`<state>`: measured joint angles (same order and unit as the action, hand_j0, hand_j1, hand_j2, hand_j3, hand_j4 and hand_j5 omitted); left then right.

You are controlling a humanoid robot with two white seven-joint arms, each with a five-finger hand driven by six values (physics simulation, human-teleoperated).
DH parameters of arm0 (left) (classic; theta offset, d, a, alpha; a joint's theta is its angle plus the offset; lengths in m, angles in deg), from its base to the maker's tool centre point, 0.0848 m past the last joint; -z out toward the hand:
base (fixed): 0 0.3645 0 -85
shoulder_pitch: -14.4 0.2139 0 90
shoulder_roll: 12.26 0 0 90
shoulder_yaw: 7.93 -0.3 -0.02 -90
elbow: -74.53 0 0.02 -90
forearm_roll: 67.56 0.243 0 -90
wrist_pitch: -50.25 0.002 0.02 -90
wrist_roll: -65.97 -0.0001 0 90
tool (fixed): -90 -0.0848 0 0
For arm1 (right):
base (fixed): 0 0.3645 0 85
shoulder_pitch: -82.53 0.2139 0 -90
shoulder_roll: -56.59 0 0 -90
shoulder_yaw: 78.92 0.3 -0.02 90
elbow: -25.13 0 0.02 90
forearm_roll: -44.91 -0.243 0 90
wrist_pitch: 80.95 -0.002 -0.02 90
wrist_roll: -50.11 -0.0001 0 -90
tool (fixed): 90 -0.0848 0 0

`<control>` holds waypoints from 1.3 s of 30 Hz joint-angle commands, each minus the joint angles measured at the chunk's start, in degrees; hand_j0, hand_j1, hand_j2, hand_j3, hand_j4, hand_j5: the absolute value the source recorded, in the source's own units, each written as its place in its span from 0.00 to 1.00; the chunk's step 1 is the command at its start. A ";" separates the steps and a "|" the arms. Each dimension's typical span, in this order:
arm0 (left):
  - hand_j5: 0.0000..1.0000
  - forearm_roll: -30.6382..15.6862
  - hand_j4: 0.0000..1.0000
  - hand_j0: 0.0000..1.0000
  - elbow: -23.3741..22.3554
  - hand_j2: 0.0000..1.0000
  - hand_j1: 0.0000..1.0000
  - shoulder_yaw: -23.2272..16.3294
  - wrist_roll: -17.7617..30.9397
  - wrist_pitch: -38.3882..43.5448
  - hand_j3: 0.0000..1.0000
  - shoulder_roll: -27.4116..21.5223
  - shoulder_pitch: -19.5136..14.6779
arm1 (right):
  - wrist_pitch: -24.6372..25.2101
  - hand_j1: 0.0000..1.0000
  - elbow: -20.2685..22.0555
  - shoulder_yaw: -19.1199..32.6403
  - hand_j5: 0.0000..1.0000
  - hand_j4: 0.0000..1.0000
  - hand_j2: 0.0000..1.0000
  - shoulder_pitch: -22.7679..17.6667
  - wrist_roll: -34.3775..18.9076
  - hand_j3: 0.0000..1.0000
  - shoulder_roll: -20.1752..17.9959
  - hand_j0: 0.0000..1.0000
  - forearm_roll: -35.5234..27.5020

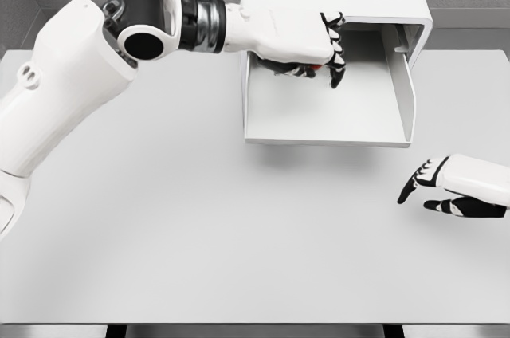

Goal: Slide open multi-storey tabletop storage cabinets and put open load switch and slide close multi-storey tabletop storage cabinets

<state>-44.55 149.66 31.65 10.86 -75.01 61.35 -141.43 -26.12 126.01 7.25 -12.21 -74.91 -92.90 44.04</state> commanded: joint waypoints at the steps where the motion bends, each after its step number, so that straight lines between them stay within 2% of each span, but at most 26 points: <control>1: 0.98 1.87 0.98 0.98 -0.34 0.98 0.98 0.05 0.11 0.25 0.98 -0.13 -0.09 | 0.16 0.59 0.02 -0.21 0.59 0.59 0.59 0.00 0.02 0.59 -0.02 0.59 -0.44; 9: 1.00 0.91 1.00 1.00 0.10 1.00 1.00 0.32 0.11 0.25 1.00 1.01 -0.44 | 0.16 0.60 0.02 -0.21 0.60 0.60 0.60 0.26 0.02 0.60 -0.02 0.60 -0.44; 11: 1.00 -5.33 1.00 1.00 3.08 1.00 1.00 0.58 0.11 0.25 1.00 0.93 -1.58 | 0.16 0.60 0.02 -0.21 0.60 0.60 0.60 0.70 0.02 0.60 -0.02 0.60 -0.44; 14: 1.00 -9.38 1.00 1.00 5.03 1.00 1.00 1.46 0.11 0.25 1.00 0.93 -2.81 | 0.16 0.60 0.02 -0.21 0.60 0.60 0.60 0.70 0.02 0.60 -0.02 0.60 -0.44; 19: 1.00 -9.64 1.00 1.00 5.11 1.00 1.00 1.46 0.11 0.25 1.00 1.01 -3.08 | 0.16 0.60 0.02 -0.21 0.60 0.60 0.60 0.79 0.02 0.60 -0.10 0.60 -0.44; 21: 1.00 -11.05 1.00 1.00 5.64 1.00 1.00 1.55 0.11 0.25 1.00 0.84 -3.16 | 0.16 0.60 0.02 -0.21 0.60 0.60 0.60 1.50 0.02 0.60 -0.10 0.60 -0.44; 25: 1.00 -15.18 1.00 1.00 10.91 1.00 1.00 1.55 0.11 0.25 1.00 -0.39 -2.90 | 0.16 0.60 0.02 -0.30 0.60 0.60 0.60 2.46 0.02 0.60 -0.37 0.60 -0.53; 26: 1.00 -17.28 1.00 1.00 11.35 1.00 1.00 1.55 0.11 0.25 1.00 -2.50 -2.81 | 0.16 0.60 0.02 -0.30 0.60 0.60 0.60 2.55 0.02 0.60 -0.37 0.60 -0.53; 27: 1.00 -21.94 1.00 1.00 11.62 1.00 1.00 1.55 0.11 0.25 1.00 -5.22 -2.72 | 0.16 0.60 0.02 -0.83 0.60 0.60 0.60 2.73 0.02 0.60 -0.37 0.60 -0.53; 28: 1.00 -26.25 1.00 1.00 13.37 1.00 1.00 1.64 0.11 0.25 1.00 -10.93 -2.72 | 0.16 0.60 0.02 -2.14 0.60 0.60 0.60 3.60 0.02 0.60 -0.37 0.60 -0.53; 29: 1.00 -29.24 1.00 1.00 15.22 1.00 1.00 1.81 0.11 0.25 1.00 -18.92 -2.64 | 0.16 0.60 0.02 -2.94 0.60 0.60 0.60 4.57 0.02 0.60 -0.37 0.60 -0.44; 31: 1.00 -29.51 1.00 1.00 19.87 1.00 1.00 1.81 -1.48 0.25 1.00 -36.59 -1.15 | 0.16 0.60 0.02 -3.90 0.60 0.60 0.60 5.36 0.02 0.60 -0.37 0.60 -0.53; 32: 1.00 -29.60 1.00 1.00 20.93 1.00 1.00 1.90 -3.77 0.25 1.00 -43.01 0.61 | 0.16 0.60 0.02 -4.96 0.60 0.60 0.60 6.33 0.02 0.60 -0.37 0.60 -0.44; 33: 1.00 -29.60 1.00 1.00 20.93 1.00 1.00 1.90 -3.86 0.25 1.00 -46.79 2.11 | 0.16 0.60 0.02 -5.66 0.60 0.60 0.60 6.85 0.02 0.60 -0.37 0.60 -0.53; 35: 1.00 -29.51 1.00 1.00 20.93 1.00 1.00 1.90 -3.77 0.25 1.00 -48.73 4.56 | 0.16 0.60 0.02 -6.19 0.60 0.60 0.60 7.73 0.02 0.60 -0.37 0.60 -0.44; 37: 1.00 -29.07 1.00 1.00 20.85 1.00 1.00 1.64 -3.25 0.25 1.00 -49.08 5.62 | 0.16 0.60 0.02 -7.16 0.60 0.60 0.60 8.70 0.02 0.60 -0.37 0.60 -0.44; 39: 1.00 -28.89 1.00 1.00 20.76 1.00 1.00 1.55 -2.55 0.25 1.00 -48.65 6.68 | 0.16 0.60 0.02 -10.23 0.60 0.60 0.60 11.07 0.02 0.60 -0.37 0.60 -0.44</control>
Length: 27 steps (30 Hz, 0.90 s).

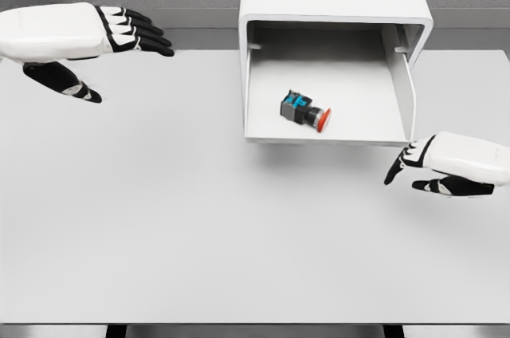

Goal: Slide open multi-storey tabletop storage cabinets and put open load switch and slide close multi-storey tabletop storage cabinets

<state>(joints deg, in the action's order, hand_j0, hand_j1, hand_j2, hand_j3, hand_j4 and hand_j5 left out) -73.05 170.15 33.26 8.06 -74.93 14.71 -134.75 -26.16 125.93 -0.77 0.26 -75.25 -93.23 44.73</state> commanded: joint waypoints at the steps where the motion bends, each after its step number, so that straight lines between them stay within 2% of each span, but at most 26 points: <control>1: 1.00 -0.40 1.00 1.00 0.27 1.00 1.00 -0.24 0.87 0.17 1.00 -1.75 0.00 | 0.20 0.60 0.10 -3.89 0.60 0.60 0.60 0.27 0.36 0.60 0.05 0.60 -1.14; 5: 1.00 1.27 1.00 1.00 1.94 1.00 1.00 -0.50 1.31 0.17 1.00 -0.87 0.26 | 0.20 0.60 0.10 -5.29 0.60 0.60 0.60 2.38 0.36 0.60 0.14 0.60 -1.14; 8: 1.00 2.15 1.00 1.00 1.85 1.00 1.00 -0.50 1.40 0.17 1.00 1.59 1.40 | 0.20 0.61 0.10 -5.65 0.61 0.61 0.61 2.12 0.36 0.61 0.14 0.61 -1.14; 12: 1.00 2.15 1.00 1.00 1.85 1.00 1.00 -0.50 1.40 0.17 1.00 2.47 1.75 | 0.20 0.62 0.10 -4.86 0.62 0.62 0.62 2.03 0.36 0.62 -0.21 0.62 -1.14; 14: 1.00 2.15 1.00 1.00 1.76 1.00 1.00 -0.50 1.40 0.17 1.00 2.47 1.84 | 0.20 0.63 0.02 -2.66 0.63 0.63 0.63 1.41 0.36 0.63 -1.62 0.63 -1.14; 17: 1.00 2.32 1.00 1.00 1.76 1.00 1.00 -0.50 1.40 0.17 1.00 2.47 2.02 | 0.20 0.65 0.02 6.21 0.65 0.65 0.65 -5.26 0.36 0.65 -1.88 0.65 -1.14; 18: 1.00 2.59 1.00 1.00 1.76 1.00 1.00 -0.50 1.49 0.17 1.00 2.47 2.02 | 0.20 0.65 0.02 7.54 0.65 0.65 0.65 -6.06 0.36 0.65 -1.97 0.65 -1.31; 24: 1.00 3.99 1.00 1.00 1.58 1.00 1.00 -0.50 1.40 0.17 1.00 2.47 2.02 | 0.20 0.66 0.02 6.84 0.66 0.66 0.66 -5.79 0.36 0.66 -2.06 0.66 -1.49; 25: 1.00 3.99 1.00 1.00 1.58 1.00 1.00 -0.59 1.40 0.17 1.00 2.47 2.02 | 0.20 0.66 0.02 5.08 0.66 0.66 0.66 -4.83 0.36 0.66 -2.14 0.66 -1.49; 27: 1.00 3.99 1.00 1.00 1.58 1.00 1.00 -0.59 1.40 0.17 1.00 2.47 2.02 | 0.20 0.66 0.02 -1.51 0.66 0.66 0.66 0.61 0.36 0.66 -2.06 0.66 -1.49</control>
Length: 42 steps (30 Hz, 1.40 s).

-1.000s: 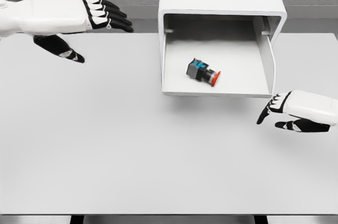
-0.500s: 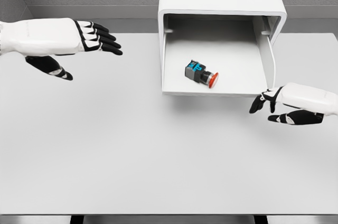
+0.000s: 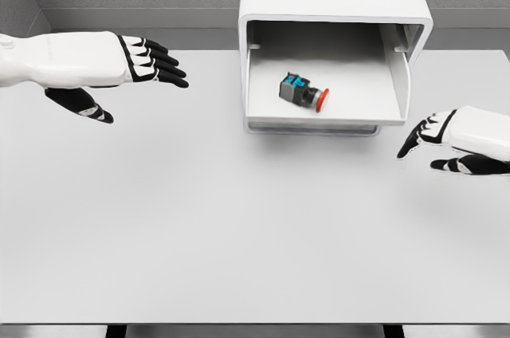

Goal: Slide open multi-storey tabletop storage cabinets and put open load switch and slide close multi-storey tabletop storage cabinets

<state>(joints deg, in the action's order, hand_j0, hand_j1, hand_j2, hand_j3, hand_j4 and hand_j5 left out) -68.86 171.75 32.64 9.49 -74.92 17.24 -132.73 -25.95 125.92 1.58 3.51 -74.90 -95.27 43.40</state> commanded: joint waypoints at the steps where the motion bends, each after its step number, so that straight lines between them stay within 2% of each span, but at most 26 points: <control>1: 1.00 -0.19 1.00 1.00 -0.02 1.00 1.00 0.03 -0.03 0.16 1.00 -0.05 0.00 | 0.00 0.65 0.02 -7.37 0.65 0.65 0.65 0.53 0.01 0.65 0.07 0.65 -0.15; 4: 1.00 -0.19 1.00 1.00 -0.02 1.00 1.00 0.12 -0.03 0.16 1.00 -0.05 0.00 | 0.00 0.65 0.02 -13.79 0.65 0.65 0.65 5.80 0.01 0.65 0.59 0.65 0.02; 8: 1.00 -0.19 1.00 1.00 -0.02 1.00 1.00 0.12 -0.03 0.16 1.00 -0.05 0.00 | 0.00 0.65 0.02 -18.45 0.65 0.65 0.65 10.99 0.01 0.65 1.91 0.65 0.11; 14: 1.00 -0.01 1.00 1.00 -0.10 1.00 1.00 0.03 -0.03 0.16 1.00 -0.05 0.88 | 0.00 0.66 -0.33 -26.80 0.66 0.66 0.66 20.48 0.01 0.66 6.31 0.66 1.95; 19: 1.00 -0.01 1.00 1.00 -0.10 1.00 1.00 0.03 -0.03 0.16 1.00 -0.05 0.97 | 0.00 0.66 -2.53 -26.89 0.66 0.66 0.66 23.21 0.01 0.66 9.30 0.66 3.80; 22: 1.00 -0.01 1.00 1.00 -0.19 1.00 1.00 0.03 -0.03 0.16 1.00 -0.05 1.05 | 0.00 0.66 -7.01 -29.26 0.66 0.66 0.66 26.55 0.01 0.66 11.32 0.66 3.98; 26: 1.00 -0.01 1.00 1.00 -0.19 1.00 1.00 0.03 -0.03 0.16 1.00 -0.05 1.14 | 0.00 0.66 -10.62 -29.70 0.66 0.66 0.66 28.31 0.01 0.66 12.55 0.66 3.98; 32: 1.00 -0.01 1.00 1.00 -0.28 1.00 1.00 0.03 -0.03 0.16 1.00 -0.05 1.14 | 0.00 0.66 -12.38 -31.46 0.66 0.66 0.66 29.98 0.01 0.66 13.43 0.66 4.68; 42: 1.00 0.08 1.00 1.00 -0.28 1.00 1.00 -0.32 -0.03 0.16 1.00 -0.05 1.14 | 0.00 0.67 -18.17 -34.01 0.67 0.67 0.67 33.49 0.01 0.67 15.97 0.67 5.12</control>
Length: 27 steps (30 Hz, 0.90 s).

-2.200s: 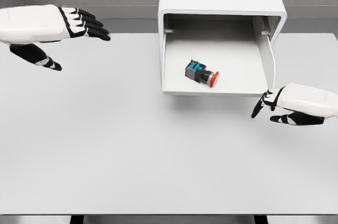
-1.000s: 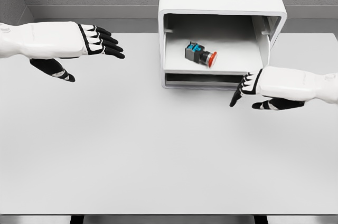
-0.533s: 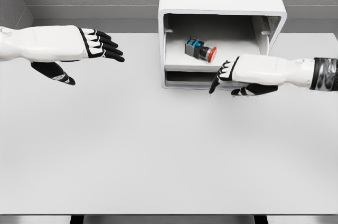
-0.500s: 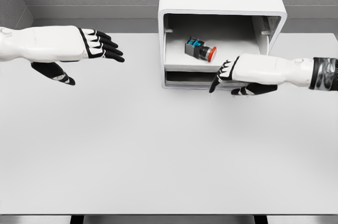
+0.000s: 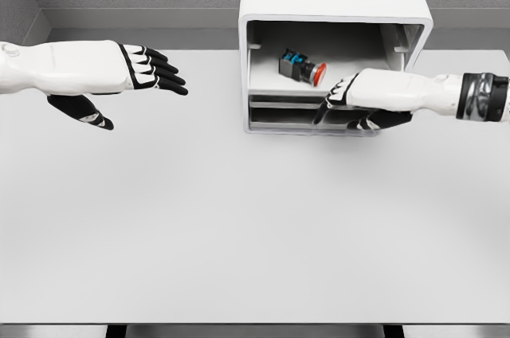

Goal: Slide open multi-storey tabletop storage cabinets and put open load switch and slide close multi-storey tabletop storage cabinets

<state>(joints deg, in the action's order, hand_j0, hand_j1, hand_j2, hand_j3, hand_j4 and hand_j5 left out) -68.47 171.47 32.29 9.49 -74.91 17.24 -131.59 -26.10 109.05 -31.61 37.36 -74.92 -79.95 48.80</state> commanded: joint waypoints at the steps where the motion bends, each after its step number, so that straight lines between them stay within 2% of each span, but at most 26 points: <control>1: 1.00 -0.32 1.00 1.00 -0.09 1.00 1.00 -0.06 -0.03 0.16 1.00 -0.05 0.00 | 0.15 0.67 -1.74 -0.99 0.67 0.67 0.67 0.00 0.02 0.67 0.66 0.67 -0.29; 9: 1.00 0.12 1.00 1.00 -0.09 1.00 1.00 -0.32 -0.03 0.16 1.00 -0.05 0.00 | 0.15 0.69 -6.05 -1.08 0.69 0.69 0.69 2.55 0.02 0.69 2.86 0.69 0.33; 11: 1.00 0.12 1.00 1.00 -0.09 1.00 1.00 -0.59 -0.03 0.16 1.00 -0.05 0.00 | 0.15 0.69 -7.54 -3.19 0.69 0.69 0.69 4.13 0.02 0.69 3.74 0.69 0.42; 15: 1.00 0.12 1.00 1.00 -0.44 1.00 1.00 -1.20 -0.03 0.16 1.00 -0.05 0.00 | 0.15 0.69 -7.55 -3.19 0.69 0.69 0.69 4.40 0.02 0.69 3.74 0.69 0.42; 17: 1.00 0.12 1.00 1.00 -0.44 1.00 1.00 -1.20 -0.03 0.16 1.00 -0.05 0.00 | 0.15 0.69 -3.07 -2.40 0.69 0.69 0.69 3.43 0.02 0.69 2.77 0.69 0.24; 20: 1.00 0.12 1.00 1.00 -0.35 1.00 1.00 -1.11 -0.03 0.16 1.00 -0.05 0.00 | 0.15 0.72 1.68 2.78 0.72 0.72 0.72 1.06 0.02 0.72 -1.36 0.72 -0.20; 23: 1.00 0.03 1.00 1.00 -0.35 1.00 1.00 -1.11 -0.03 0.16 1.00 -0.05 0.00 | 0.15 0.73 12.05 10.07 0.73 0.73 0.73 -5.79 0.02 0.73 -6.37 0.73 -0.46; 24: 1.00 0.03 1.00 1.00 -0.35 1.00 1.00 -1.11 -0.03 0.16 1.00 -0.05 0.00 | 0.15 0.79 14.51 12.89 0.79 0.79 0.79 -8.61 0.02 0.79 -7.60 0.79 -0.55; 25: 1.00 -0.05 1.00 1.00 -0.35 1.00 1.00 -1.03 -0.29 0.16 1.00 -0.05 0.00 | 0.15 1.00 16.01 13.07 1.00 1.00 1.00 -9.93 0.02 1.00 -8.04 1.00 -0.64; 26: 1.00 -0.05 1.00 1.00 -0.44 1.00 1.00 -1.11 -0.29 0.16 1.00 -0.14 0.00 | 0.15 1.00 16.71 12.72 1.00 1.00 1.00 -11.68 0.02 1.00 -8.04 1.00 -0.64; 27: 1.00 0.03 1.00 1.00 -0.61 1.00 1.00 -3.30 -0.29 0.16 1.00 -0.14 0.70 | 0.15 1.00 16.80 11.76 1.00 1.00 1.00 -12.30 0.02 1.00 -8.30 1.00 -0.64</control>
<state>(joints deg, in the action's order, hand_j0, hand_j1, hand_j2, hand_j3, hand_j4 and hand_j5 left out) -68.17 170.94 30.11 9.31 -74.89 17.20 -130.54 -26.09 122.82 -21.08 24.97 -74.91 -86.93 48.57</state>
